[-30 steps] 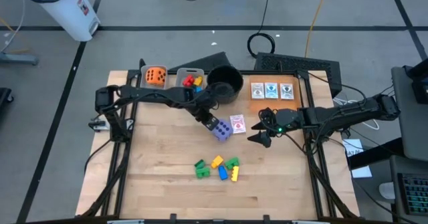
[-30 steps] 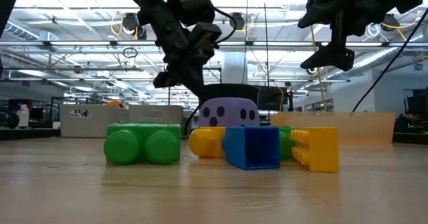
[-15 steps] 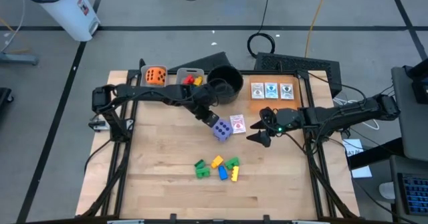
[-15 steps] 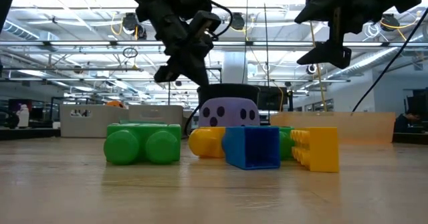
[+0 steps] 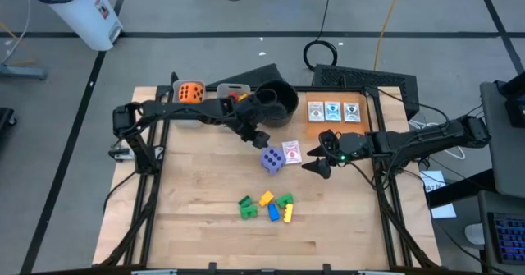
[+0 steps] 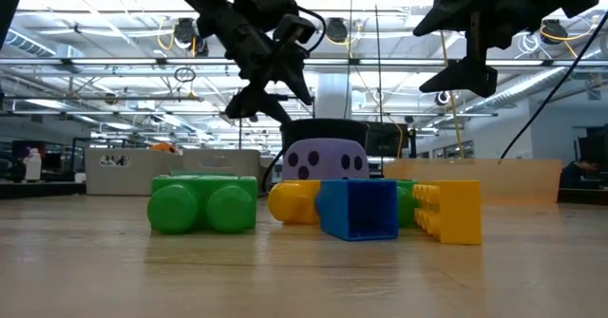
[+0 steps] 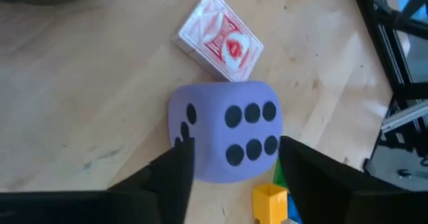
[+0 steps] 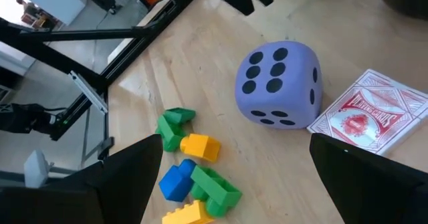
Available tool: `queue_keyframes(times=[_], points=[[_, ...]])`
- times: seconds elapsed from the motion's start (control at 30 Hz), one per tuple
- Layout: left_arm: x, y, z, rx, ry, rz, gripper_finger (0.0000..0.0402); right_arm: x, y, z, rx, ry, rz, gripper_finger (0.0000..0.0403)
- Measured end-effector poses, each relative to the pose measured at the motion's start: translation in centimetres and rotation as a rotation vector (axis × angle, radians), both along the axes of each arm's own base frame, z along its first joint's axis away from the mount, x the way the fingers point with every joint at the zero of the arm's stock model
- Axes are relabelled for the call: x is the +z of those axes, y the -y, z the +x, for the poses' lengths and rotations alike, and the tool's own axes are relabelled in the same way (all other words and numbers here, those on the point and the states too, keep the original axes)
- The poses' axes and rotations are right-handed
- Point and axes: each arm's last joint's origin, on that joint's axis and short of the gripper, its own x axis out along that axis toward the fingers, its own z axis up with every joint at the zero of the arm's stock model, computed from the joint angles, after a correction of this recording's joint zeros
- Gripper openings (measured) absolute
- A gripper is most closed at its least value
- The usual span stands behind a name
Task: Pick & Place Toys
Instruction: Put the purple die into the left gray bin
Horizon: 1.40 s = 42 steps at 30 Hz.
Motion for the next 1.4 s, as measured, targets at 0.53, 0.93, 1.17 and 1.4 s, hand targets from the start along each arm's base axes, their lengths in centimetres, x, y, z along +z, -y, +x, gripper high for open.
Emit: queue_keyframes(times=[0.53,0.93,1.17,1.4], points=[[-0.3,1.1,1.1,-0.084,0.060,0.075,0.0364,0.0,0.0,0.0,0.000,0.000,-0.002,0.0375],[-1.1,1.8,1.4,-0.051,0.005,0.159,0.0365,0.0,0.0,0.0,0.005,0.000,-0.009,0.0375],[-2.8,1.9,2.0,-0.056,-0.032,0.127,0.0365,0.0,0.0,0.0,0.006,-0.002,-0.009,0.0375],[-4.0,2.2,2.7,-0.064,-0.036,0.094,0.0365,0.0,0.0,0.0,0.004,-0.004,0.002,0.0375]])
